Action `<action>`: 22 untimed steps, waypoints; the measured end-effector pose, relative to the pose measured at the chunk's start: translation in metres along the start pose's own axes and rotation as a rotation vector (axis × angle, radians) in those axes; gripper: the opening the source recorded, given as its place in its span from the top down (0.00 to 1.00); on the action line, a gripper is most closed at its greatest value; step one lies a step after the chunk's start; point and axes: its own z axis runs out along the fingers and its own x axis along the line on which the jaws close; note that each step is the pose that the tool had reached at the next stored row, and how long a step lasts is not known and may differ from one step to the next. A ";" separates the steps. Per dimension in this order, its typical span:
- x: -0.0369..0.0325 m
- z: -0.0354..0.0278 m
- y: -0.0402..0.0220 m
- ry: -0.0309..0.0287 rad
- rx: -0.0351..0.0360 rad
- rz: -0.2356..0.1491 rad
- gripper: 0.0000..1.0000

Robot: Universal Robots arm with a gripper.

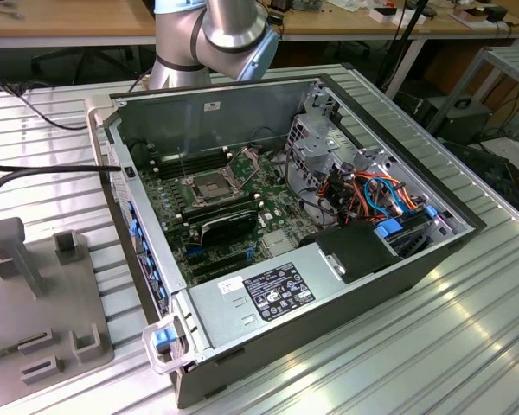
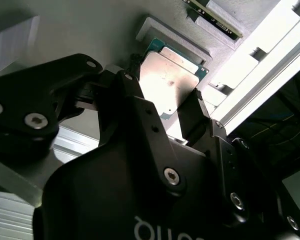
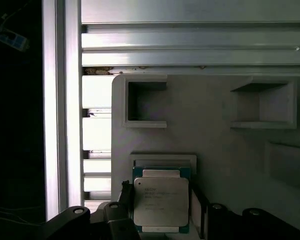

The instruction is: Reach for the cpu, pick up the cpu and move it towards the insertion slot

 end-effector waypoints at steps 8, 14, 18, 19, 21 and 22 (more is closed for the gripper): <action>0.0001 -0.0063 0.0001 0.0010 0.0000 0.000 0.45; 0.0001 -0.0106 0.0001 0.0019 0.0000 0.000 0.45; 0.0002 -0.0135 0.0001 0.0025 0.0000 0.000 0.45; 0.0002 -0.0144 0.0002 0.0026 0.0000 0.000 0.45; 0.0002 -0.0154 0.0002 0.0029 -0.0001 0.000 0.45; 0.0002 -0.0158 0.0002 0.0031 -0.0001 0.000 0.45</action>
